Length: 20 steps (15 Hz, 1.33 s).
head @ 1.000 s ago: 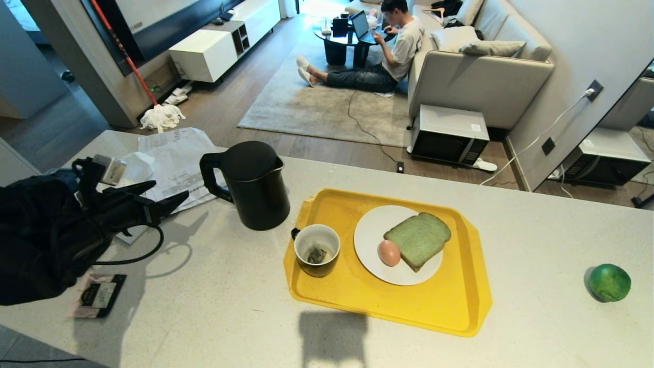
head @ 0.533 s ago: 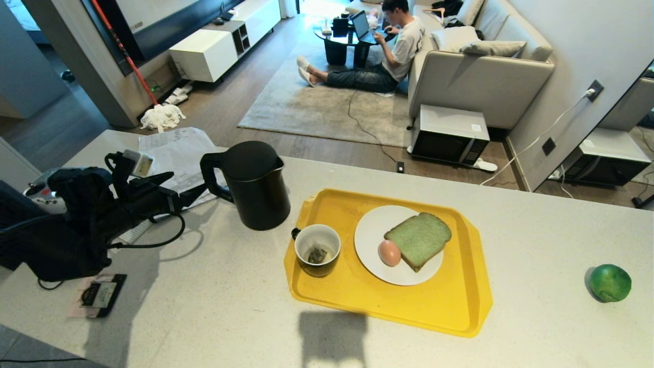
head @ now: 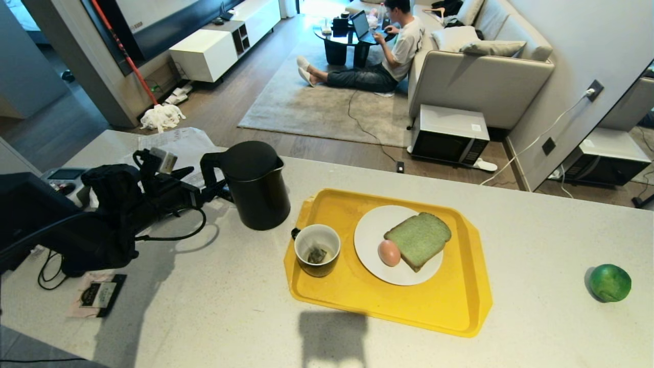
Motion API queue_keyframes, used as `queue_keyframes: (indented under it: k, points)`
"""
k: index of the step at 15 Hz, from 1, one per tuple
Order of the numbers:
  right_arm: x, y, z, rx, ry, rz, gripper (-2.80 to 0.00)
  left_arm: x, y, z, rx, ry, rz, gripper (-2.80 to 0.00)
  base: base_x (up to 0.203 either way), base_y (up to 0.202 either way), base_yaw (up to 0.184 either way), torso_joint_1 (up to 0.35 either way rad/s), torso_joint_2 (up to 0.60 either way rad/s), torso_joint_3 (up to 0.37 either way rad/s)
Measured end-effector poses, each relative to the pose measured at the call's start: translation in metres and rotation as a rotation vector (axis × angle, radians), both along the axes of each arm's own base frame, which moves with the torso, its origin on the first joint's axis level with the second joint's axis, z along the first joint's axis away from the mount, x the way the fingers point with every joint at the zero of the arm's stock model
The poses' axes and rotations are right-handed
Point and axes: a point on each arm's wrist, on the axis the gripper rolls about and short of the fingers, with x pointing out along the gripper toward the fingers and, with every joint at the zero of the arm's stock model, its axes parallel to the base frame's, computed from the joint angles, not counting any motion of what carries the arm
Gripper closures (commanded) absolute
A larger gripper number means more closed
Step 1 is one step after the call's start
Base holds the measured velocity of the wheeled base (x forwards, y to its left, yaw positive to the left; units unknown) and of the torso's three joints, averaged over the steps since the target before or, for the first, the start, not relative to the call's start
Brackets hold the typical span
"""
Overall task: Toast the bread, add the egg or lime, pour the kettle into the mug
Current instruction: Pick up the kettle
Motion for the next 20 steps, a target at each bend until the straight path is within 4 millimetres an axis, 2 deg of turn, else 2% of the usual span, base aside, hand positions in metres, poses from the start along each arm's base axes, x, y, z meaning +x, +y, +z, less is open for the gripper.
queue_keyframes:
  k: [6,20]
  points:
    - [0.000,0.000,0.000,0.000,0.000,0.000,0.00,0.007,-0.011,0.000,0.001,-0.015,-0.010,-2.80,0.000,0.000,0.000,0.000,0.00,0.000]
    - [0.000,0.000,0.000,0.000,0.000,0.000,0.00,0.015,-0.008,0.010,-0.007,-0.085,0.029,-2.80,0.000,0.000,0.000,0.000,0.00,0.000]
